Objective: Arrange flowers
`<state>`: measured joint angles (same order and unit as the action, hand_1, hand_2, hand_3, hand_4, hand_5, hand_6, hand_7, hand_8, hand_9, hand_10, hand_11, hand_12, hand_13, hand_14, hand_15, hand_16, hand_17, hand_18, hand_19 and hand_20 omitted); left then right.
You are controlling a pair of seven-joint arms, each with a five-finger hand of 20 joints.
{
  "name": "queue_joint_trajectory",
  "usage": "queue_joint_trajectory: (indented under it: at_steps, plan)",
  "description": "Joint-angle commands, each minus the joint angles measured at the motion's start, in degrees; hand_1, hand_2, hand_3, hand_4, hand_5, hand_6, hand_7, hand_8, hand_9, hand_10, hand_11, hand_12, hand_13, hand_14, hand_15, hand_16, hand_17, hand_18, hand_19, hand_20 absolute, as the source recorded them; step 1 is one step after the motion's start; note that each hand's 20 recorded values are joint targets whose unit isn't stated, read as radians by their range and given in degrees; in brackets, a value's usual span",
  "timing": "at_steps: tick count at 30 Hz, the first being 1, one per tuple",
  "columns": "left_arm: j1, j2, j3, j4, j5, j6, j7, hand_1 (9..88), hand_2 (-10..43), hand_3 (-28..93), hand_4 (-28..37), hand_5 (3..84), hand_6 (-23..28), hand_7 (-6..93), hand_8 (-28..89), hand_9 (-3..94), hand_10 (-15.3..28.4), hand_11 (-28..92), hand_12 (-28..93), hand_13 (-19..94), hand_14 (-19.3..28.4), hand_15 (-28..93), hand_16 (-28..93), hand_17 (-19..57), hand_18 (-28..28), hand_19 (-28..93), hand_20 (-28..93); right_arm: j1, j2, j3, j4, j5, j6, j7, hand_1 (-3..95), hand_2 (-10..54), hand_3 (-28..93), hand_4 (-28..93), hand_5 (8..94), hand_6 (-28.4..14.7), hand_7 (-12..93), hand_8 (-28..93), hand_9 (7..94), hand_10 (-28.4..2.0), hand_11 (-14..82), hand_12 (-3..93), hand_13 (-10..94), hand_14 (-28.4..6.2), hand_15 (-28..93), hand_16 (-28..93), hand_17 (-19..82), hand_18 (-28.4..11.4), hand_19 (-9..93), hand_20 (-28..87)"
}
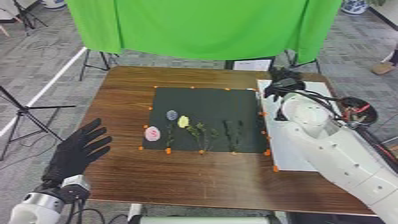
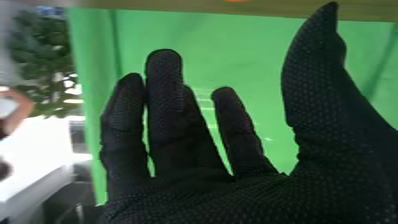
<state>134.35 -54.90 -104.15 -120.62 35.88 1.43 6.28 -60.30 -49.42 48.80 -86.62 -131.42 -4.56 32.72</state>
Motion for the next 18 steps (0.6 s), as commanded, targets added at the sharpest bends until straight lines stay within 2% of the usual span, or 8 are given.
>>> queue_joint_trajectory:
  at_steps: [1,4,13,18]
  plan:
    - [1.3,-0.82,-0.42,-0.51,-0.17,0.31,0.08,25.8,0.1,71,-28.3,27.7,4.5,19.7,-11,23.9,11.9,20,17,18,16.5,34,-1,-9.9,20.3,40,11,-6.7,5.2,6.1,-3.3,0.6,0.5,2.3,27.0,-9.5,91,-28,30.1,-6.6,31,-15,37.1,-14.8,18.9,20.5,44,-9.9,72,18,19,-20.2,74,48]
    - [0.6,-0.48,-0.26,-0.11,-0.16,-0.06,-0.12,25.9,0.1,71,-28.3,27.7,4.5,19.7,-11,23.9,12.0,20,17,18,16.5,34,-1,-9.9,20.3,40,11,-8.1,5.9,7.0,-3.7,0.6,0.6,2.8,27.1,-9.5,91,-28,32.9,-6.6,32,-15,40.0,-14.1,20.2,20.2,46,-9.6,72,19,19,-20.2,74,48]
    - [0.6,0.00,-0.36,-0.09,-0.22,-0.16,-0.45,25.8,0.1,71,-28.3,27.7,4.5,19.7,-11,23.8,11.9,20,17,18,16.5,34,-1,-9.9,20.3,40,11,-10.0,6.5,7.9,-2.9,0.7,-0.8,3.6,28.2,-9.5,89,-28,43.3,-4.4,34,-16,54.1,-12.8,21.4,18.1,54,-7.5,69,24,22,-19.9,75,47]
    - [0.4,0.21,-0.34,-0.03,-0.25,-0.34,-0.61,25.8,0.0,71,-28.3,27.7,4.5,19.5,-11,23.8,11.9,20,17,18,16.5,34,-1,-9.9,20.3,40,11,-10.0,6.6,7.5,-1.4,1.2,-0.8,3.7,28.5,-9.5,89,-28,45.3,-3.6,35,-16,56.3,-12.1,22.2,18.2,56,-7.1,68,25,22,-20.0,75,48]
